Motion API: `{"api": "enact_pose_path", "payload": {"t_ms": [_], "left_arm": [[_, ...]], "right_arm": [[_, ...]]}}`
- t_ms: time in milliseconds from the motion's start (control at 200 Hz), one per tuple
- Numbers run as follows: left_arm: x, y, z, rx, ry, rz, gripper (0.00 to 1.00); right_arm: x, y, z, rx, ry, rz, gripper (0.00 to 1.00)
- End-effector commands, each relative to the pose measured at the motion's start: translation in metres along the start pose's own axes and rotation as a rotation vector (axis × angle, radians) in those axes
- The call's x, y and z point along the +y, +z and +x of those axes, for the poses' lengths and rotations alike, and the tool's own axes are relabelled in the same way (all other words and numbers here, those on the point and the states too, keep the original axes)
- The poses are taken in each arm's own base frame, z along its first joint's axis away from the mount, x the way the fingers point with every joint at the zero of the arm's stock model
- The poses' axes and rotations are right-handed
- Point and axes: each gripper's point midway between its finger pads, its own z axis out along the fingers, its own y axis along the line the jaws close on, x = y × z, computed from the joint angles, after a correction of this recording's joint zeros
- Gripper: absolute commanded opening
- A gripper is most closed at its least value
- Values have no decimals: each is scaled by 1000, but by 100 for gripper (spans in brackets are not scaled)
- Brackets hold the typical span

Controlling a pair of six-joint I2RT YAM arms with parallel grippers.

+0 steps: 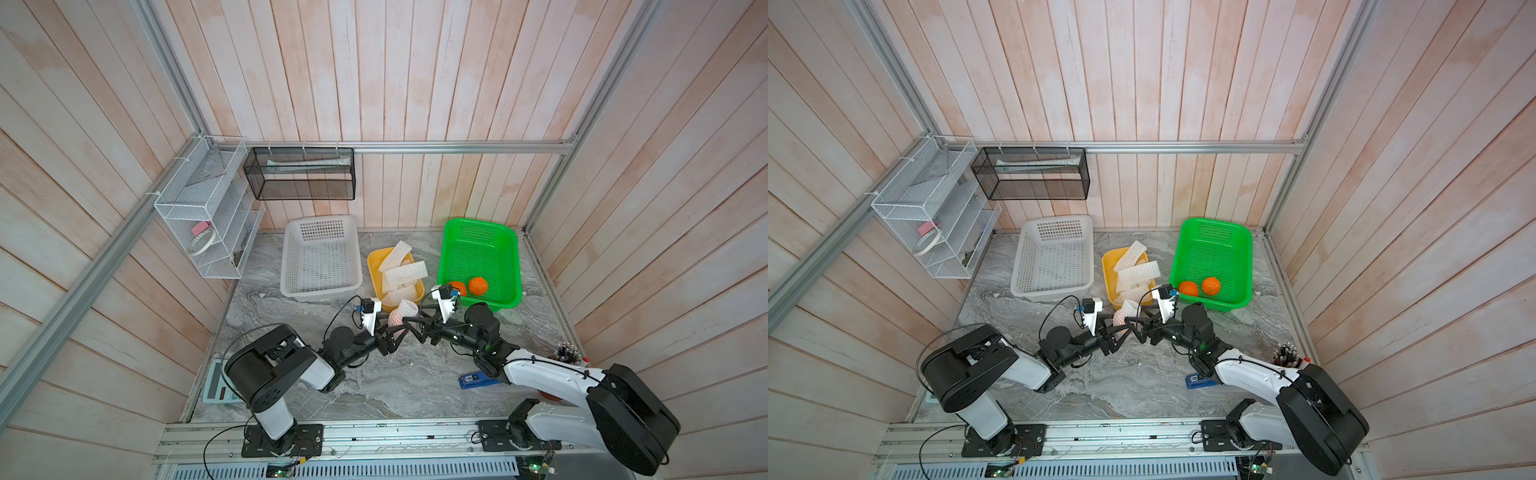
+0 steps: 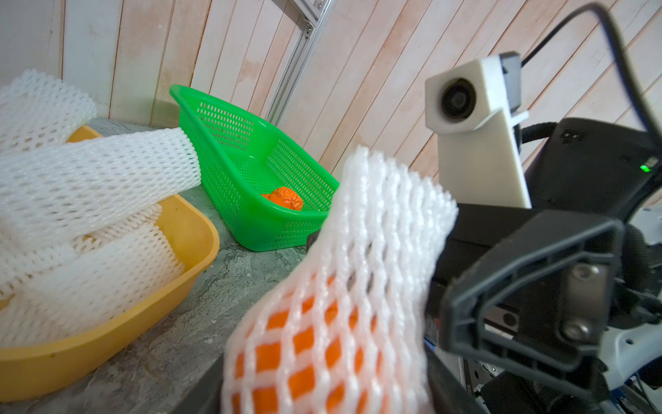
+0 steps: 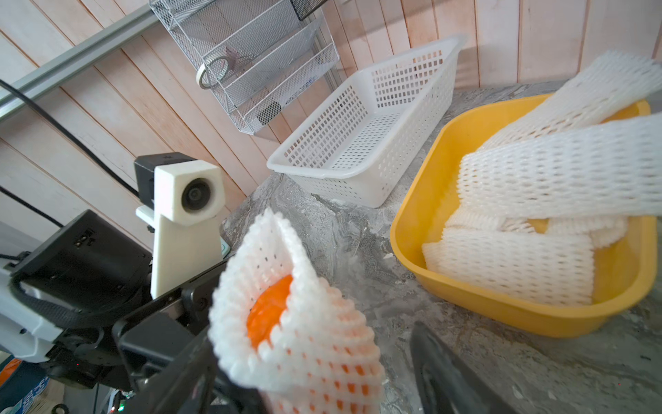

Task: Remove foam nets from oranges
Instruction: Place the orange at the center of the board.

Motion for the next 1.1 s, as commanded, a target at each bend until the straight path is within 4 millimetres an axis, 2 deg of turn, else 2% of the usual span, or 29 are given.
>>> {"api": "enact_pose_path", "payload": {"t_ms": [0,140,390,485,665,790,920,955,1095], "left_arm": [[-8,-3,-6,-68,1,44,67],[-10,-1,6,-47,9,47,66],[-8,1,12,-32,6,39,66],[-6,4,18,-17,5,38,66],[1,4,26,-8,-12,20,70],[3,5,32,10,-7,16,74],[5,5,36,28,3,20,82],[5,4,36,34,4,26,85],[5,-4,42,109,32,56,90]], "right_arm": [[-6,2,-3,-44,2,27,82],[-10,4,2,-45,6,36,81],[-11,11,20,18,21,17,77],[-13,13,24,29,24,22,73],[-12,17,30,57,4,18,50],[-14,20,38,83,0,21,22],[-17,25,46,117,-8,24,4],[-18,26,48,128,-16,30,0],[-21,23,47,125,-85,59,0]]}}
